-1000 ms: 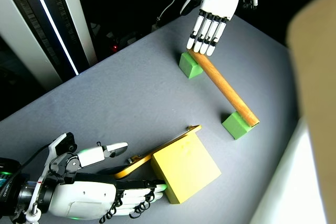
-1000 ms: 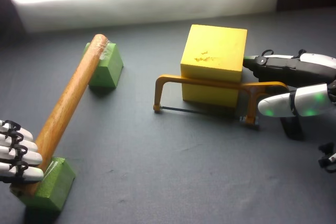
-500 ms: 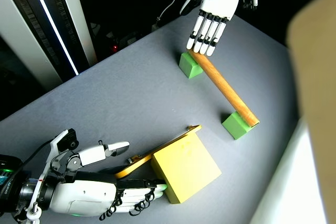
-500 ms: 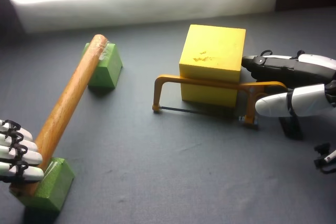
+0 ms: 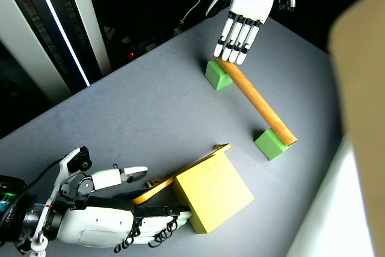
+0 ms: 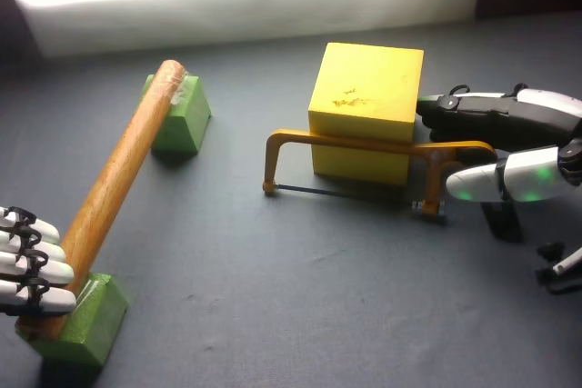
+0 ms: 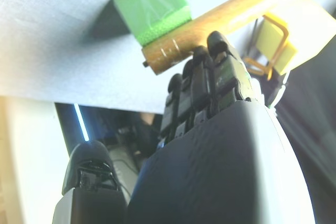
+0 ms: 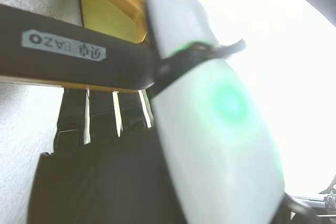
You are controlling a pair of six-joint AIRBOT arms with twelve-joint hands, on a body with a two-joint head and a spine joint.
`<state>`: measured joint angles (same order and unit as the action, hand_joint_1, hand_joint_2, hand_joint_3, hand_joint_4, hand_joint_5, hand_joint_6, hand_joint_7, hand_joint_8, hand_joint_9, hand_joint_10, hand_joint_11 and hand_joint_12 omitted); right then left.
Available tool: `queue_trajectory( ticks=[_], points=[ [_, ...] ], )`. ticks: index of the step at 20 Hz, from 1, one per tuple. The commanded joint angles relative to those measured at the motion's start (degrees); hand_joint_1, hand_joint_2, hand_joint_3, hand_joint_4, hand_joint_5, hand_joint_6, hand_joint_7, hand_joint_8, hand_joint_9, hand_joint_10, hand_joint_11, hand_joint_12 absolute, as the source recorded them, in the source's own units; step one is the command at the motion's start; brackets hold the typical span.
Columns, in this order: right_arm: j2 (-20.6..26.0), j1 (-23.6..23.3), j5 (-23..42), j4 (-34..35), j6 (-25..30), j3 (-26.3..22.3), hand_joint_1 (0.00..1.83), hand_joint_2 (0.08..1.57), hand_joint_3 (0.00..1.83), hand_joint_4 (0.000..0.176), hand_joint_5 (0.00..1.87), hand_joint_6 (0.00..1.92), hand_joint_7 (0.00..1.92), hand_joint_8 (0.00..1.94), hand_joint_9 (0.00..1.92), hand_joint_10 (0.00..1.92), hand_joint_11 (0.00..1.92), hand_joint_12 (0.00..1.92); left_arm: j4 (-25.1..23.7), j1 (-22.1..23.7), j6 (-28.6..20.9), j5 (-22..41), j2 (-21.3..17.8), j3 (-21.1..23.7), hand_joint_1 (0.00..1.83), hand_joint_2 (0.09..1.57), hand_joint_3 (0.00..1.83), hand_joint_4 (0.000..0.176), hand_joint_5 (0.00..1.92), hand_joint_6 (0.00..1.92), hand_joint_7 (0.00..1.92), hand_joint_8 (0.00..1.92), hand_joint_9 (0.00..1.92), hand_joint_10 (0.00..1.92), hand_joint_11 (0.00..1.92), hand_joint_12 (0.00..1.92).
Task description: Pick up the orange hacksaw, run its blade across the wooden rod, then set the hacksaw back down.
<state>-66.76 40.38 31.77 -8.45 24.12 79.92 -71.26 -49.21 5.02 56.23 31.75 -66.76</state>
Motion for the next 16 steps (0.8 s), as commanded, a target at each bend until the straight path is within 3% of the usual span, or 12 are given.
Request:
queue_trajectory(
  ticks=[1,2,3,4,5,14,15,16],
  points=[
    [-0.2,-1.3,7.8,1.4,0.6,-0.3,1.37,1.12,0.00,0.000,0.41,0.01,0.48,0.01,0.64,0.06,0.26,1.09,3.2,0.5,0.2,2.8,-0.1,-0.1,0.10,1.17,0.00,0.000,0.06,0.00,0.06,0.00,0.06,0.00,0.00,0.22],
    [-0.2,-1.3,7.8,1.5,0.6,-0.3,1.74,1.10,0.01,0.000,0.52,0.05,0.62,0.05,0.80,0.12,0.55,1.48,3.2,0.5,0.2,2.8,-0.1,-0.1,0.10,1.18,0.00,0.000,0.06,0.00,0.06,0.00,0.06,0.00,0.00,0.22],
    [-0.2,-1.3,7.9,1.8,0.3,-0.4,1.53,1.18,0.00,0.000,0.58,1.03,0.71,0.99,0.88,0.97,0.75,1.64,3.2,0.5,0.2,2.8,-0.1,-0.1,0.09,1.18,0.00,0.000,0.06,0.00,0.06,0.00,0.06,0.00,0.00,0.20],
    [-0.2,-1.3,7.9,2.0,0.1,-0.4,1.49,1.17,0.00,0.000,0.68,1.08,0.76,1.18,0.90,1.16,0.82,1.66,3.2,0.5,0.2,2.8,-0.1,-0.1,0.09,1.17,0.00,0.000,0.07,0.00,0.07,0.00,0.07,0.00,0.00,0.22],
    [-0.2,-1.3,7.9,2.0,0.0,-0.4,1.41,1.14,0.00,0.000,0.85,0.90,0.90,1.13,0.97,1.29,0.91,1.53,3.2,0.5,0.2,2.8,-0.1,-0.1,0.09,1.17,0.00,0.000,0.06,0.00,0.06,0.00,0.06,0.00,0.00,0.22],
    [0.0,-1.3,9.0,2.2,-1.4,-0.8,1.37,1.15,0.00,0.000,0.85,1.01,0.85,1.17,0.93,1.34,0.91,1.43,3.6,0.5,0.2,2.8,-0.1,-0.2,0.14,1.16,0.00,0.000,0.10,0.00,0.09,0.00,0.09,0.00,0.00,0.31],
    [0.3,-1.3,9.4,2.2,-1.4,-1.2,1.47,1.13,0.00,0.000,0.87,0.92,0.88,1.08,0.95,1.19,0.83,1.61,3.6,0.5,0.2,2.8,-0.1,-0.2,0.12,1.17,0.00,0.000,0.08,0.00,0.07,0.00,0.08,0.00,0.00,0.29],
    [0.7,-1.3,9.9,2.6,-1.4,-1.8,1.49,1.12,0.00,0.000,0.88,0.89,0.90,1.01,0.99,1.10,0.82,1.64,3.6,0.5,0.2,2.8,-0.1,-0.2,0.13,1.16,0.00,0.000,0.09,0.00,0.08,0.00,0.08,0.00,0.00,0.27]
  ],
)
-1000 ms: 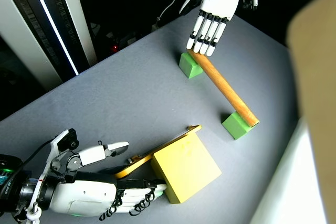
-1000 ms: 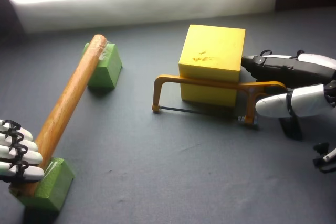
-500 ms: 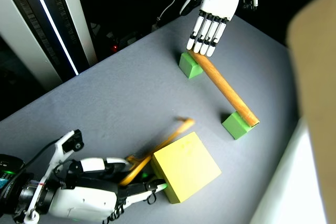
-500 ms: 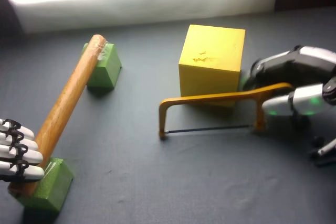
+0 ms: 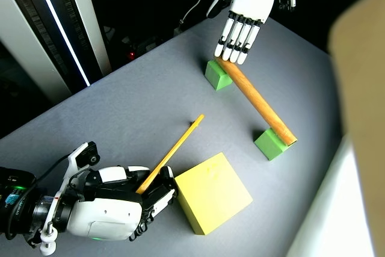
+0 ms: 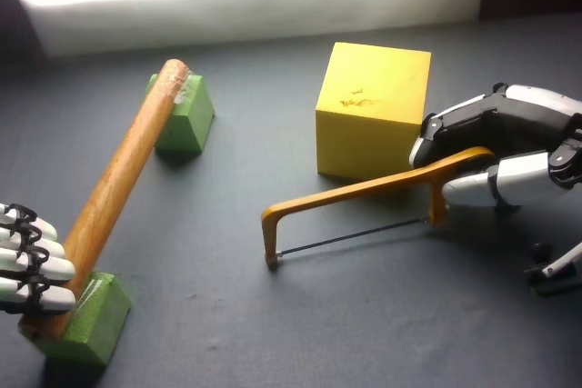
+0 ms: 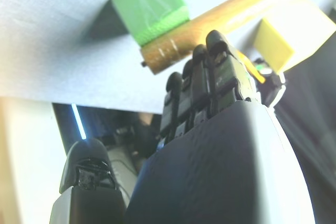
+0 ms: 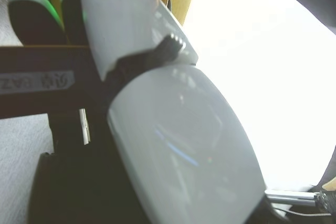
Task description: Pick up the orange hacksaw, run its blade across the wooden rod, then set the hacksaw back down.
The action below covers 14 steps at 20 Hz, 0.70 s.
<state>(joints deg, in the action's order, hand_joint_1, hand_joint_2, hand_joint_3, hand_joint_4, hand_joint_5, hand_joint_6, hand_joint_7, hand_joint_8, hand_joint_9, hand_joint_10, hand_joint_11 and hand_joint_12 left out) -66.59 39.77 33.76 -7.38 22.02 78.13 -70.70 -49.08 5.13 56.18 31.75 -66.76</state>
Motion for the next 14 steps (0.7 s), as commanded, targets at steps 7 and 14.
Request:
queue_trajectory(
  ticks=[7,14],
  points=[
    [2.5,-0.6,13.7,14.2,-10.6,-6.7,1.49,1.11,0.00,0.000,0.89,0.91,0.92,0.98,0.99,1.08,0.80,1.64,3.1,0.3,0.1,2.8,-0.3,-0.5,0.16,1.16,0.00,0.000,0.10,0.00,0.09,0.00,0.09,0.00,0.00,0.31],
    [3.3,0.0,22.6,26.7,-20.4,-13.0,1.49,1.12,0.00,0.000,0.90,0.88,0.91,1.01,0.97,1.11,0.81,1.65,3.1,0.4,0.1,3.0,-0.3,-0.4,0.12,1.16,0.00,0.000,0.08,0.00,0.08,0.00,0.08,0.00,0.00,0.27]
  ],
)
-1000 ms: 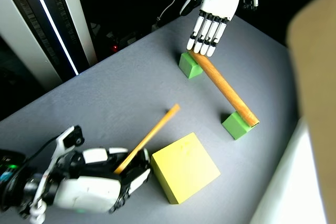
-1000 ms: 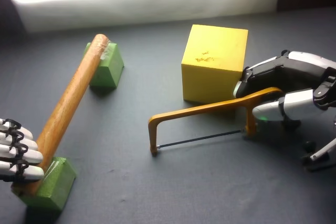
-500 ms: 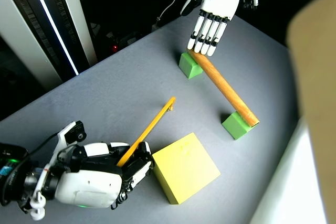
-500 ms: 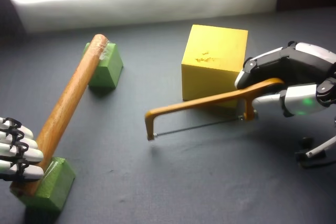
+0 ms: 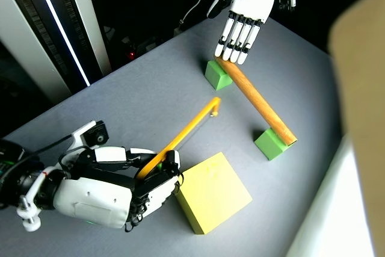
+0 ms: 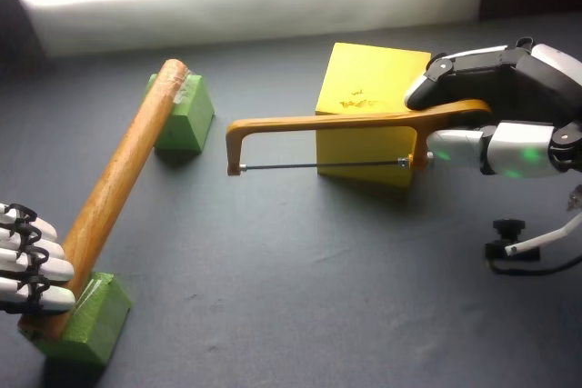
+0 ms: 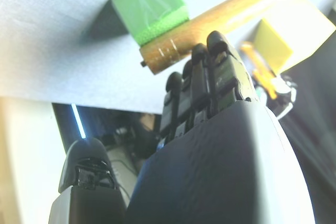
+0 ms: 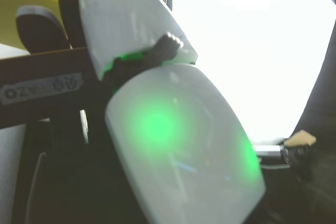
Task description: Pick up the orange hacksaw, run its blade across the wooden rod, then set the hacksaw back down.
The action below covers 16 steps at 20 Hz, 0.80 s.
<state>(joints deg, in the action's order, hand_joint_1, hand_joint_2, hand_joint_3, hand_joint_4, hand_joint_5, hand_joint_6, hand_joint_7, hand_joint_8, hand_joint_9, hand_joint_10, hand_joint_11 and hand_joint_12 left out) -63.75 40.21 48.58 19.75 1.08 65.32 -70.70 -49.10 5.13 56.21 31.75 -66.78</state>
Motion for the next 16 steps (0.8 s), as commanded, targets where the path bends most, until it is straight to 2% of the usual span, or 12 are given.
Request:
queue_trajectory(
  ticks=[1,6,9,12,16],
  points=[
    [0.4,-0.8,7.8,-0.4,0.1,-0.5,1.49,1.12,0.00,0.000,0.90,0.88,0.91,1.01,0.97,1.11,0.81,1.65,3.1,0.5,0.1,2.9,-0.3,-0.4,0.12,1.16,0.00,0.000,0.08,0.00,0.08,0.00,0.08,0.00,0.00,0.27],
    [-1.8,-3.9,8.8,3.1,-6.0,-2.8,1.49,1.12,0.00,0.000,0.91,0.85,0.90,1.02,0.97,1.12,0.80,1.66,3.1,0.5,0.1,2.9,-0.2,-0.4,0.17,1.16,0.00,0.000,0.09,0.00,0.08,0.00,0.09,0.00,0.00,0.30],
    [-3.5,-5.3,11.8,7.3,-11.5,-3.7,1.49,1.12,0.00,0.000,0.91,0.84,0.89,1.04,0.96,1.13,0.81,1.65,3.1,0.5,0.1,2.9,-0.2,-0.4,0.18,1.15,0.00,0.000,0.11,0.00,0.10,0.00,0.10,0.00,0.00,0.31],
    [-5.3,-6.2,15.8,11.9,-16.9,-4.2,1.49,1.12,0.00,0.000,0.91,0.84,0.88,1.06,0.96,1.13,0.81,1.65,3.1,0.5,0.1,2.9,-0.2,-0.5,0.15,1.17,0.00,0.000,0.08,0.00,0.07,0.00,0.07,0.00,0.00,0.23],
    [-6.6,-6.9,17.7,13.9,-18.9,-4.8,1.49,1.12,0.00,0.000,0.90,0.88,0.89,1.03,0.95,1.13,0.82,1.65,3.1,0.4,0.1,2.9,-0.2,-0.6,0.14,1.16,0.00,0.000,0.09,0.00,0.08,0.00,0.08,0.00,0.00,0.23]
  ],
)
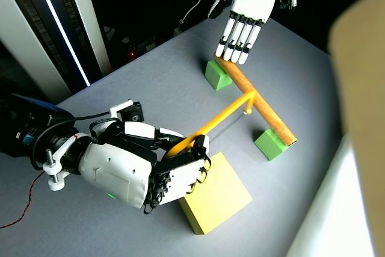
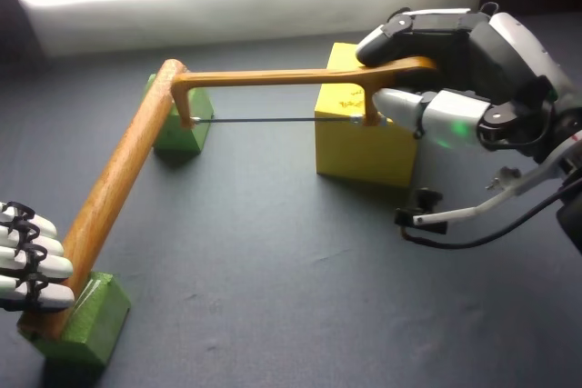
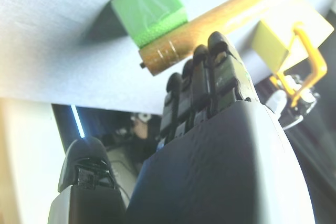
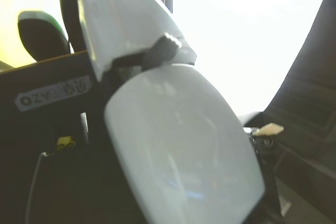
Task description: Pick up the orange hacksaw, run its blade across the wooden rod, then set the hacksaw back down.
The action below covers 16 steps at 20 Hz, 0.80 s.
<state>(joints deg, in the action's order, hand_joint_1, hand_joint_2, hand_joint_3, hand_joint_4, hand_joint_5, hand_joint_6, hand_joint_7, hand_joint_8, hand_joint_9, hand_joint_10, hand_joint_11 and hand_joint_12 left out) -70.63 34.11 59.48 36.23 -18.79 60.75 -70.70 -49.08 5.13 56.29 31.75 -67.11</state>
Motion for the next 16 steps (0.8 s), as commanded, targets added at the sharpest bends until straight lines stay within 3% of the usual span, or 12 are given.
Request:
queue_trajectory(
  ticks=[1,6,13,16],
  points=[
    [-0.1,-0.9,7.3,-2.1,0.8,-0.3,1.49,1.12,0.00,0.000,0.90,0.87,0.89,1.03,0.96,1.12,0.82,1.65,3.1,0.4,0.1,2.8,-0.2,-0.3,0.15,1.16,0.00,0.000,0.10,0.00,0.09,0.00,0.09,0.00,0.00,0.25],
    [-2.6,-1.8,9.1,0.1,-0.8,-0.3,1.49,1.12,0.00,0.000,0.91,0.85,0.89,1.03,0.95,1.16,0.81,1.66,3.1,0.4,0.1,2.8,-0.1,-0.5,0.10,1.18,0.00,0.000,0.07,0.00,0.06,0.00,0.05,0.00,0.00,0.12],
    [-4.8,-3.6,8.0,0.4,-3.8,-0.3,1.49,1.13,0.00,0.000,0.92,0.84,0.88,1.07,0.93,1.17,0.80,1.66,3.1,0.6,0.1,2.8,-0.1,-0.6,0.13,1.17,0.00,0.000,0.08,0.00,0.07,0.00,0.05,0.00,0.00,0.15],
    [-4.1,-3.5,10.5,0.4,-4.3,-0.3,1.49,1.12,0.00,0.000,0.94,0.79,0.88,1.08,0.95,1.14,0.82,1.65,3.1,0.6,0.1,2.8,-0.1,-0.7,0.13,1.17,0.00,0.000,0.09,0.00,0.08,0.00,0.07,0.00,0.00,0.23]
  ],
)
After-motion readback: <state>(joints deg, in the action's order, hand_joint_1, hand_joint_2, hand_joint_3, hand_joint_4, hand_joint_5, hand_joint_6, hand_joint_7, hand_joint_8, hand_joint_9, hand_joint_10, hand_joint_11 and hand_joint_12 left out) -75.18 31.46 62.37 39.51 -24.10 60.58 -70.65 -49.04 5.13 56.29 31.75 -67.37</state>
